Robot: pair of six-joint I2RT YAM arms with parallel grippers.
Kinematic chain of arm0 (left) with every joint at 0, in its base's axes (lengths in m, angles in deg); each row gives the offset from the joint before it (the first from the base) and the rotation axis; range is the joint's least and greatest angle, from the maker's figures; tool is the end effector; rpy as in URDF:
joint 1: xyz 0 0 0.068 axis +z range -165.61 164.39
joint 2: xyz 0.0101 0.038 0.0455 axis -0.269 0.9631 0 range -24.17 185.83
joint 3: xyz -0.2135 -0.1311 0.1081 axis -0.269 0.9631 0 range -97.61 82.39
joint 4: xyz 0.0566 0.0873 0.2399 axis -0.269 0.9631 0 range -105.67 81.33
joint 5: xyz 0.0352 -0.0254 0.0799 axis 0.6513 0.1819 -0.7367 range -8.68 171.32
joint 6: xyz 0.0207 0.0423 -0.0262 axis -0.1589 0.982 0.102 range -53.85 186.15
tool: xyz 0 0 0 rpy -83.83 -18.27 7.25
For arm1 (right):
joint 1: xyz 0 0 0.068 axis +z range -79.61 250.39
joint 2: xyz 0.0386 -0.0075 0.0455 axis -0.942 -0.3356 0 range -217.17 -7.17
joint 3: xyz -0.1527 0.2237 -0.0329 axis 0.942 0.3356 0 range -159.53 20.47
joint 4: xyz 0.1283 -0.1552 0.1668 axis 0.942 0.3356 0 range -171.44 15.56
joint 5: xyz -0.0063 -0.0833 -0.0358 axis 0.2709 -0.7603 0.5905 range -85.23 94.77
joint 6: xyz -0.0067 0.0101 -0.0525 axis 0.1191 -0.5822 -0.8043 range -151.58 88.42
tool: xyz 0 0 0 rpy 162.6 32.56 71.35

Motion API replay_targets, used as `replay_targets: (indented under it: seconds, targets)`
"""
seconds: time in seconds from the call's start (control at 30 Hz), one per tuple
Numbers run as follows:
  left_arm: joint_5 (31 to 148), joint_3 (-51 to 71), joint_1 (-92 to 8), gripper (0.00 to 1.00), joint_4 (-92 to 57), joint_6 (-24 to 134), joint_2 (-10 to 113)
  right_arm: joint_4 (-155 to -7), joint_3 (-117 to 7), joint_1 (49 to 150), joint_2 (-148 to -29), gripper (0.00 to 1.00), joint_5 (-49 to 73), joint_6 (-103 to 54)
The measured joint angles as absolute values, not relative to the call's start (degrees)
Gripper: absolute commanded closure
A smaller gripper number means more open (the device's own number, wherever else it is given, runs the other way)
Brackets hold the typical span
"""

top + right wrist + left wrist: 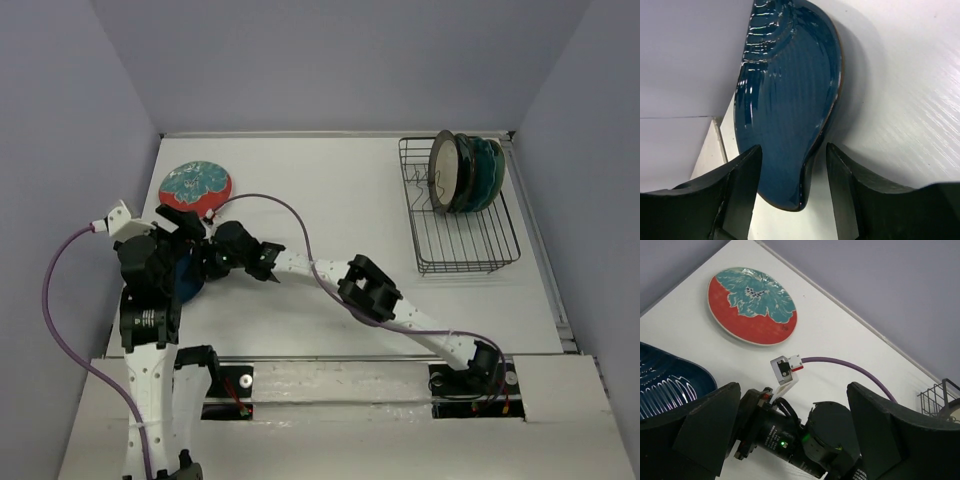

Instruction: Load the plates into the dish rack

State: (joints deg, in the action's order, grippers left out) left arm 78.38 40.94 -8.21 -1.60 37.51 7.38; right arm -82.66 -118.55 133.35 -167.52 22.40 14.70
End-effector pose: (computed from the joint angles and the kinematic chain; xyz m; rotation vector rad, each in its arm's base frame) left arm 0.1338 0.0192 0.3450 -0.5473 1.5555 -0.2409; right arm 0.2723 0.5571 0.1319 -0.5635 2.1755 1.4732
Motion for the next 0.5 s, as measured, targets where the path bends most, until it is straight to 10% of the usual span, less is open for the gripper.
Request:
replay_targets:
  seconds: [0.27, 0.5]
  targets:
    - [78.4, 38.9, -10.2, 0.01, -0.8, 39.2, 3.5, -77.6, -119.3, 133.3, -167.8, 0.91, 20.6, 14.1]
    - [78.8, 38.7, -11.2, 0.01, -0.1, 40.8, 2.9, -82.5, -102.3, 133.3, -158.1, 0.93, 15.5, 12.6]
